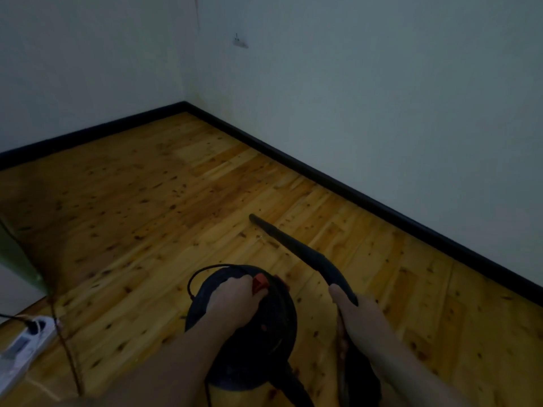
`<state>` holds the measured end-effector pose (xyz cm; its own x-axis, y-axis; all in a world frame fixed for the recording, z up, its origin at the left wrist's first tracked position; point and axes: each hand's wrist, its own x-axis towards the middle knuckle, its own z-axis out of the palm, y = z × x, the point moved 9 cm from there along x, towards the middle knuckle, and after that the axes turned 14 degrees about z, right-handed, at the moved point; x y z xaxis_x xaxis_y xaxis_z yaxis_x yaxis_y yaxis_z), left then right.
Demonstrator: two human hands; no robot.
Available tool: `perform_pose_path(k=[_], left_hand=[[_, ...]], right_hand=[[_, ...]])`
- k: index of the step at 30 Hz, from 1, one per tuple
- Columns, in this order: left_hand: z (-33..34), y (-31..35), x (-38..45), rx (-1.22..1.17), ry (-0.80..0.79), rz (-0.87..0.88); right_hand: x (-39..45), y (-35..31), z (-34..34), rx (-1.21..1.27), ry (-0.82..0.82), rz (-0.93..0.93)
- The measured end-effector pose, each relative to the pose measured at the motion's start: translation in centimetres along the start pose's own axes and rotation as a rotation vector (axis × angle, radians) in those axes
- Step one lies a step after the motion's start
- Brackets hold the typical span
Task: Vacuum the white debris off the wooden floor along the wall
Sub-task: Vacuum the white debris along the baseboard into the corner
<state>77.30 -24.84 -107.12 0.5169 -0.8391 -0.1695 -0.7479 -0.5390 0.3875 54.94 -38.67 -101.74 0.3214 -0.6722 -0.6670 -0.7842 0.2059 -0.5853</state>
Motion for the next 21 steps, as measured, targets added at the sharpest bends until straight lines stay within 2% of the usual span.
perform_pose_path(k=[9,15,21], left_hand=[[-0.2,0.7,-0.4,0.054,0.004,0.029],[0.6,0.4,0.1,0.073,-0.112,0.058],[0.9,0.1,0.1,0.017,-0.216,0.049]], right_hand=[[-0.8,0.1,-0.6,0.083,-0.005,-0.018],[-0.3,0.0,-0.6,0.105,0.032,-0.071],[0.1,1.5,-1.6,0.131,0.054,-0.044]])
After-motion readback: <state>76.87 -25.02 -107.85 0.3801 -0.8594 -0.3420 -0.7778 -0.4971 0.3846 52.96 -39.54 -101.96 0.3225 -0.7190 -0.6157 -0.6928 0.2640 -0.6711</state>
